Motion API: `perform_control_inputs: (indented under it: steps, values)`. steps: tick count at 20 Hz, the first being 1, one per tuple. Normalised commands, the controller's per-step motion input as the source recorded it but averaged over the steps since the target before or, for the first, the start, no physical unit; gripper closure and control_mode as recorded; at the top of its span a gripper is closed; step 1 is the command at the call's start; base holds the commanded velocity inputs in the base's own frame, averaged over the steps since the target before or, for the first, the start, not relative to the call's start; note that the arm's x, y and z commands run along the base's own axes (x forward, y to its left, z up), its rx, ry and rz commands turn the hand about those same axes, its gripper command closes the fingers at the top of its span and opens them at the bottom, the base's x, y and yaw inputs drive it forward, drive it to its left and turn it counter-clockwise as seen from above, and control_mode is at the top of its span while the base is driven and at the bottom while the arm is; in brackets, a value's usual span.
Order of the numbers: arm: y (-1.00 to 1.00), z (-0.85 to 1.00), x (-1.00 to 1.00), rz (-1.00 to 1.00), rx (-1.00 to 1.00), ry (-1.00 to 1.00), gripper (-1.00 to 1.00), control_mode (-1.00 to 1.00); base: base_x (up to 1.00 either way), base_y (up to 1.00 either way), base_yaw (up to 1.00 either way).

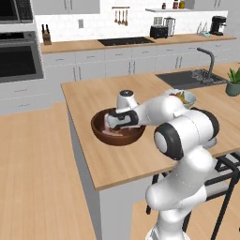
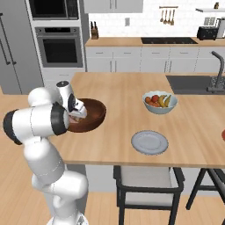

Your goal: Place one bun and one sausage from the bowl on each plate.

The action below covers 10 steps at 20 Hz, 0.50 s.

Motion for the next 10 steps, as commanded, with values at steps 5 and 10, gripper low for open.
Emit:
perform_control_inputs:
  steps: [5, 10]
  values:
    - [0.04, -0.10, 0.46, 0.00, 0.00, 0.10, -1.00, -1.00, 0.00, 0.00, 0.00]
    - [0.00, -0.46, 0.21, 0.00, 0.00, 0.02, -1.00, -1.00, 0.00, 0.00, 0.00]
